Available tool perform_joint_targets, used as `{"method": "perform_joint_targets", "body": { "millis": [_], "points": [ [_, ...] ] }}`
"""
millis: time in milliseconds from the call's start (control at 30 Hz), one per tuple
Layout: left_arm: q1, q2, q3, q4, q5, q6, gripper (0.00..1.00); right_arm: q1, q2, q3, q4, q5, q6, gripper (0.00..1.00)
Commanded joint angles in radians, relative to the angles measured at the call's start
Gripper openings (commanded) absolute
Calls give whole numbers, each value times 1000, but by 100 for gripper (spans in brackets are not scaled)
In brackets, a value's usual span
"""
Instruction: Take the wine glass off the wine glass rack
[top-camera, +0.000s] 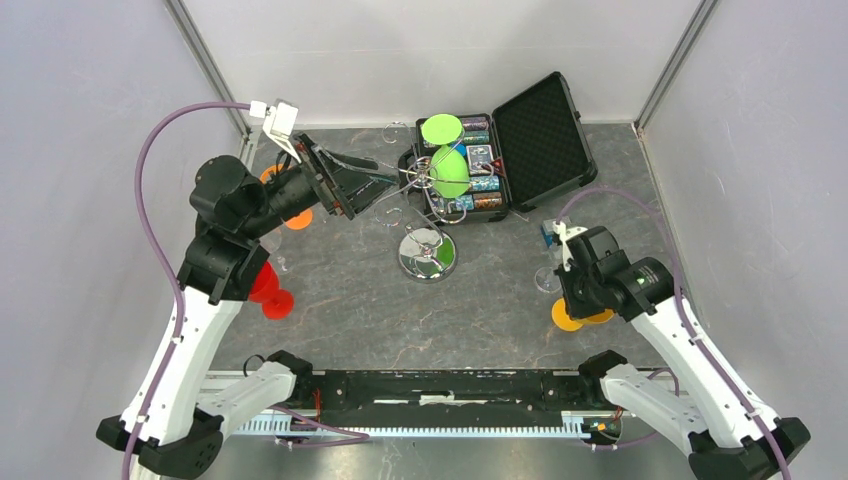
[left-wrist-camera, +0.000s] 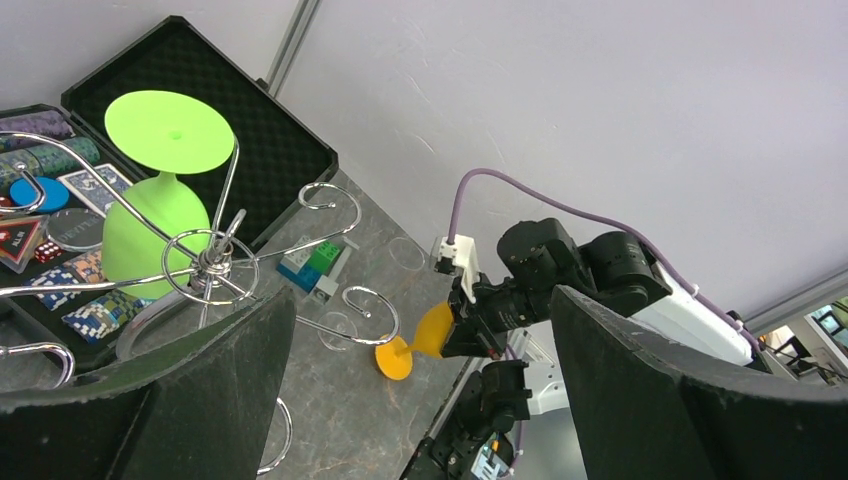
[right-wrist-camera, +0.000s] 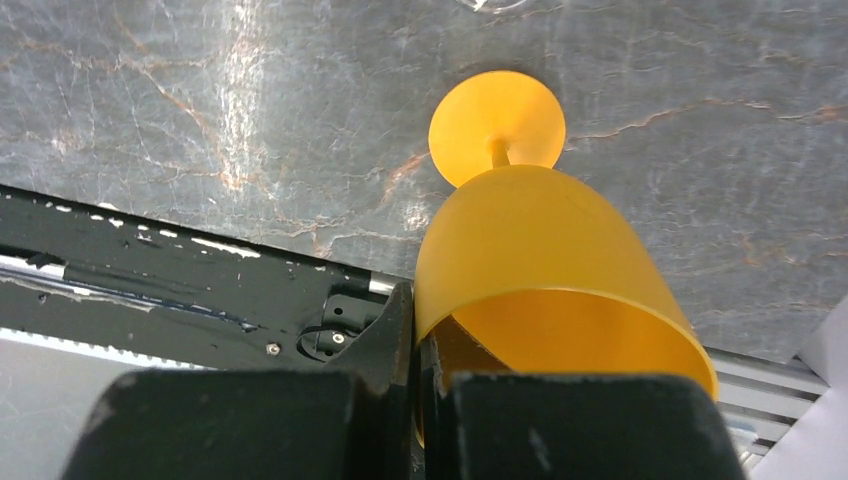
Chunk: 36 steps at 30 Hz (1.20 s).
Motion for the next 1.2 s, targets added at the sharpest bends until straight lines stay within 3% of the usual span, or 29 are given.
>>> {"method": "perform_joint_targets", "body": {
  "millis": [0, 233, 500, 900, 1033, 1167],
  "points": [
    [-1, 3, -4, 31, -13, 39, 100, -5, -11, -36, 46, -74, -32, 0],
    [-1, 3, -8, 28, -18, 42, 100, -4, 4, -57, 88, -112, -50, 10],
    [0, 8, 3, 11, -40, 54, 100, -4, 13, 5, 101, -93, -52, 47],
    [0, 108, 63, 26, -80, 32, 100, -4, 41, 326, 119, -69, -93, 58],
    [-1, 163, 101, 19, -109, 29, 100, -4, 14, 441, 224, -69, -119, 61],
    [-2, 237, 152, 3, -125, 17, 97, -3, -6, 447, 380, -79, -94, 61]
  ]
}}
